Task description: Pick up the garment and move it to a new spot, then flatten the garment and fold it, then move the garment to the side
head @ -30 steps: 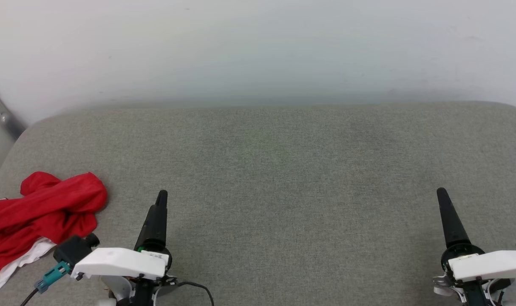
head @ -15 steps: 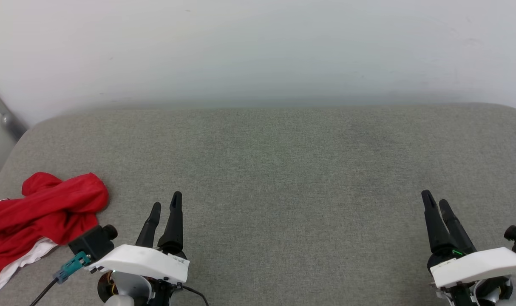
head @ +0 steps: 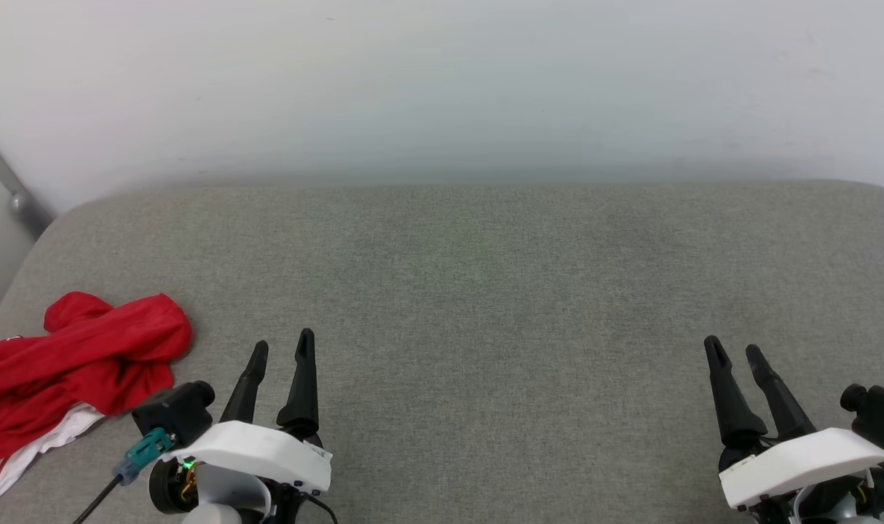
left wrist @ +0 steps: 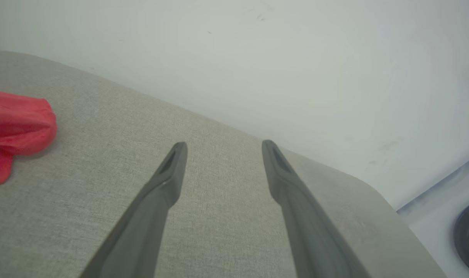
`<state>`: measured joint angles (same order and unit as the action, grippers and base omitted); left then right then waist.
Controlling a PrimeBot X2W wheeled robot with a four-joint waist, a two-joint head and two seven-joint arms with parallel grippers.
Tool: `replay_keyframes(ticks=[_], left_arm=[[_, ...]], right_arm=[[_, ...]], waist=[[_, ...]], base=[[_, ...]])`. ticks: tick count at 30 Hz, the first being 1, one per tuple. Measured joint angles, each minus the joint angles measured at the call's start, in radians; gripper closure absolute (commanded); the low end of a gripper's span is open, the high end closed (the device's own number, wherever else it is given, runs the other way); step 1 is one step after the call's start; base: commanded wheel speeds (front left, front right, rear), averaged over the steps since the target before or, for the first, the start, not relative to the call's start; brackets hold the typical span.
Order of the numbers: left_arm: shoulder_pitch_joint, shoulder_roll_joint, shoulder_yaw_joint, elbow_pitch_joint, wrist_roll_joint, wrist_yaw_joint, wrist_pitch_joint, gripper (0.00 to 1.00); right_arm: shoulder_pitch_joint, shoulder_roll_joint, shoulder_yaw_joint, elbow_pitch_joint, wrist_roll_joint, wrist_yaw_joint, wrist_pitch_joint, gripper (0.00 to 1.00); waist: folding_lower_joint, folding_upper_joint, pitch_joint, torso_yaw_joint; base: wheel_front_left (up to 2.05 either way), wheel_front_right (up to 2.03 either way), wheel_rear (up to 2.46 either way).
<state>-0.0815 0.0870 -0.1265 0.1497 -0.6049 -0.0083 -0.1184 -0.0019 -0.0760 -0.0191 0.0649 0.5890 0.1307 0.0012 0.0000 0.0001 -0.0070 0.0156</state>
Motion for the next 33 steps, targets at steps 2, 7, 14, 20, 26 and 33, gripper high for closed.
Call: replay_keyframes(ticks=[2,7,14,20,26,33], left_arm=[[0.001,0.002,-0.005,-0.001,0.021,0.001,-0.006,0.0],[0.001,0.006,-0.024,-0.002,0.075,0.01,-0.019,0.0],[0.005,0.008,-0.04,-0.002,0.142,0.017,-0.036,0.0],[0.006,0.008,-0.055,-0.002,0.199,0.021,-0.053,0.0],[0.006,0.008,-0.065,0.002,0.257,0.027,-0.067,0.0],[0.006,0.007,-0.072,0.008,0.314,0.036,-0.08,0.0]], right_arm=[[0.004,0.0,-0.001,-0.002,-0.026,0.0,0.001,0.0],[0.005,-0.001,0.0,-0.011,-0.09,0.0,0.008,0.0],[0.008,-0.003,0.001,-0.035,-0.178,0.0,0.01,0.0],[0.021,-0.004,-0.001,-0.06,-0.249,0.0,0.017,0.0],[0.027,-0.002,-0.005,-0.08,-0.315,0.0,0.019,0.0],[0.037,0.006,-0.011,-0.11,-0.382,0.0,0.026,0.0]], waist=[[0.0,0.0,0.0,0.002],[0.0,-0.0001,-0.001,0.004],[0.0,-0.0001,-0.003,0.004],[0.0,0.0,-0.004,0.005],[0.0,0.0,-0.004,0.006],[0.0,0.0,-0.004,0.008]], base=[[0.0,0.0,0.0],[0.0,0.0,0.0],[0.0,0.0,0.0],[0.0,0.0,0.0],[0.0,0.0,0.0],[0.0,0.0,0.0]])
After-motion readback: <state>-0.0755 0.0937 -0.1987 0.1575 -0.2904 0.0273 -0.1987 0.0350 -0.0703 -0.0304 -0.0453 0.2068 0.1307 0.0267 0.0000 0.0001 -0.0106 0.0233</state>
